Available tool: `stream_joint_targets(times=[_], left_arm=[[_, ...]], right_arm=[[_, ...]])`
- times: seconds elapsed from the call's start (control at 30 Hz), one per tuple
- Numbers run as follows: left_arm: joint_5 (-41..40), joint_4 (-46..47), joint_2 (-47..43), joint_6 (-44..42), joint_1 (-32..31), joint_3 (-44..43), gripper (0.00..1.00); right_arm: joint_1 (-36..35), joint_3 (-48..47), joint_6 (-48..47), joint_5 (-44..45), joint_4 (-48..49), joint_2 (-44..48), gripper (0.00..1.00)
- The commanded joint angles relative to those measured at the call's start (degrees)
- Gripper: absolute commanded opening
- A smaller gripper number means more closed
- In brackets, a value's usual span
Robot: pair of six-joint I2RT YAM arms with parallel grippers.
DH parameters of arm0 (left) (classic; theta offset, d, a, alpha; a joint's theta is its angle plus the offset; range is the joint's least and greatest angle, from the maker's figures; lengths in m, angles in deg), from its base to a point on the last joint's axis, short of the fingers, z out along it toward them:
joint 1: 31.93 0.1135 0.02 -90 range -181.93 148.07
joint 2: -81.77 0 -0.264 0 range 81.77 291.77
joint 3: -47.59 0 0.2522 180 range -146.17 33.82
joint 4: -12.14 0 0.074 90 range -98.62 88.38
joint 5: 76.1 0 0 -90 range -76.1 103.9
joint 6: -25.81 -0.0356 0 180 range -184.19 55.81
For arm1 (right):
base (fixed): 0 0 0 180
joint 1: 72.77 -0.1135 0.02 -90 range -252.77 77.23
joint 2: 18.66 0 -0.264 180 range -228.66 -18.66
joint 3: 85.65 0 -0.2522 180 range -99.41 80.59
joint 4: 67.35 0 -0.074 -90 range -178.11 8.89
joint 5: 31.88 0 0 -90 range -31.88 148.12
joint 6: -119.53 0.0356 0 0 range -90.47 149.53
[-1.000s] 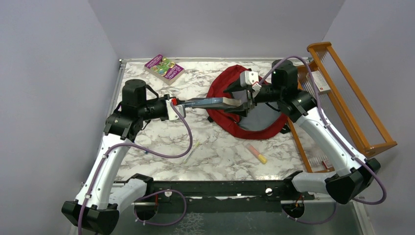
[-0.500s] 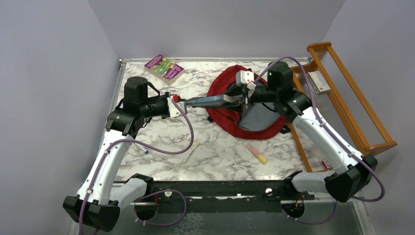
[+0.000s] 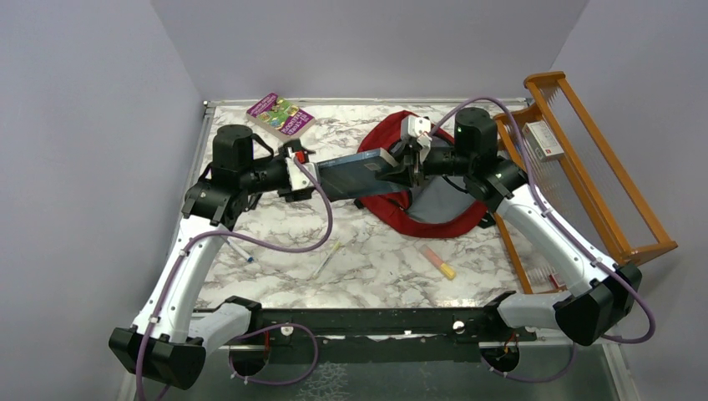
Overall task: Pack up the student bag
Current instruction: Pick up the book from the center of the board.
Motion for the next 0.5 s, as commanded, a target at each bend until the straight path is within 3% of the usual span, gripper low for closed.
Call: stream_joint_targets(times=[0.0, 0.07, 0.23, 0.37, 0.47], left_arm=[[0.21, 8.78, -0.92, 4.70, -0.44, -1.67, 0.83], [-0.71, 10.32, -0.92, 6.23, -0.44, -0.87, 0.90], [-4.81, 18.28, -1.44, 14.62, -0.44, 3.06, 0.93], [-11.56, 28.66, -1.22, 28.47, -0.44, 6.71, 0.93], [-22.00, 34.10, 1.16, 45.67, -0.44, 6.63, 0.88]], right_arm=[[-0.34, 0.33, 9.72, 8.68, 4.51, 1.72, 0.00], [-0.33, 1.43, 12.85, 15.40, 5.90, 2.47, 0.00], [0.10, 4.14, 23.46, 32.37, 9.10, 3.47, 0.00], [2.52, 3.16, 36.92, 40.77, 7.06, 2.13, 0.00], [5.94, 3.00, 46.79, 42.88, 5.60, 2.02, 0.00]])
